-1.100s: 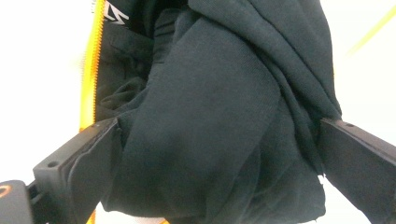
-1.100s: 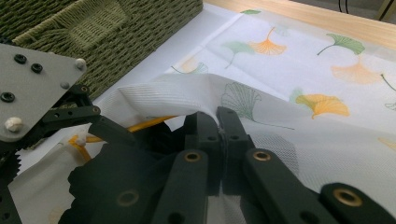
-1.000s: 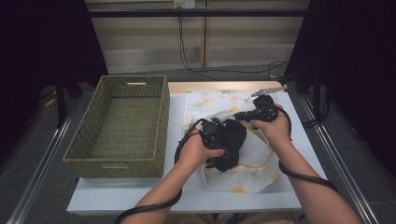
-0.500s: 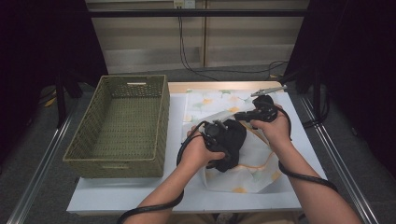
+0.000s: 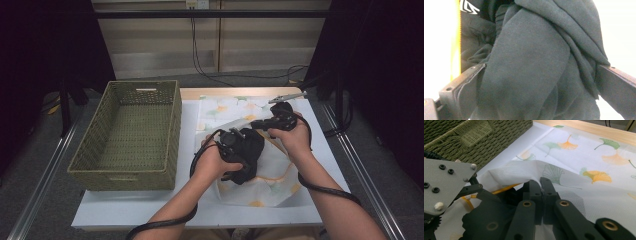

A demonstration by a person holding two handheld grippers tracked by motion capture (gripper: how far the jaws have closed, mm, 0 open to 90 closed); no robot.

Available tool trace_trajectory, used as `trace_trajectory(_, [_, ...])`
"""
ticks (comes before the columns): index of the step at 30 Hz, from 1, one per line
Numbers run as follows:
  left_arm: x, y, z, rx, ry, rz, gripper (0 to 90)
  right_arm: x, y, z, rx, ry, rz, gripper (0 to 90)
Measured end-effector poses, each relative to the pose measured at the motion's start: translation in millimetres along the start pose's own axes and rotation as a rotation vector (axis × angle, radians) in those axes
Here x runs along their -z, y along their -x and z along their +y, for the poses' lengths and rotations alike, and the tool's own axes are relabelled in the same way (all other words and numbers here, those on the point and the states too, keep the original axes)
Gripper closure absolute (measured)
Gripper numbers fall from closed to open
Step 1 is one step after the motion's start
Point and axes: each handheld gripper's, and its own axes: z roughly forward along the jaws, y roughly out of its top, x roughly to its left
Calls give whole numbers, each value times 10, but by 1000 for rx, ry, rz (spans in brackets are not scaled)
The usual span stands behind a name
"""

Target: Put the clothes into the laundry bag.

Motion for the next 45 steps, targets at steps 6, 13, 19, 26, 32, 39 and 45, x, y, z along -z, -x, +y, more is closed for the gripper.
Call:
trace_trajectory(6, [-48,14,-11,19,3,18,21,-10,-12,8,2,-2,3,900])
trace_trajectory(13, [-107,31,-32,-13,14,50,81,-4,-10,6,0,-1,1,900])
trace_trajectory(19, [-135,32,-32,-48,-7,77,270,-6,-6,-2,-2,-3,3,900])
trace_trajectory(26, [-110,45,-12,-47,-30,66,525,-17,19,-7,-5,-3,-1,900])
trace_trajectory(32, [-72,-4,-11,10,-10,38,626,-27,18,-29,-12,-10,-4,900])
trace_trajectory(39, [-1,12,10,38,16,24,661,-29,17,-25,-9,-10,-1,900])
trace_trajectory(45, [56,11,69,57,56,21,665,-26,9,-22,-6,-7,-2,900])
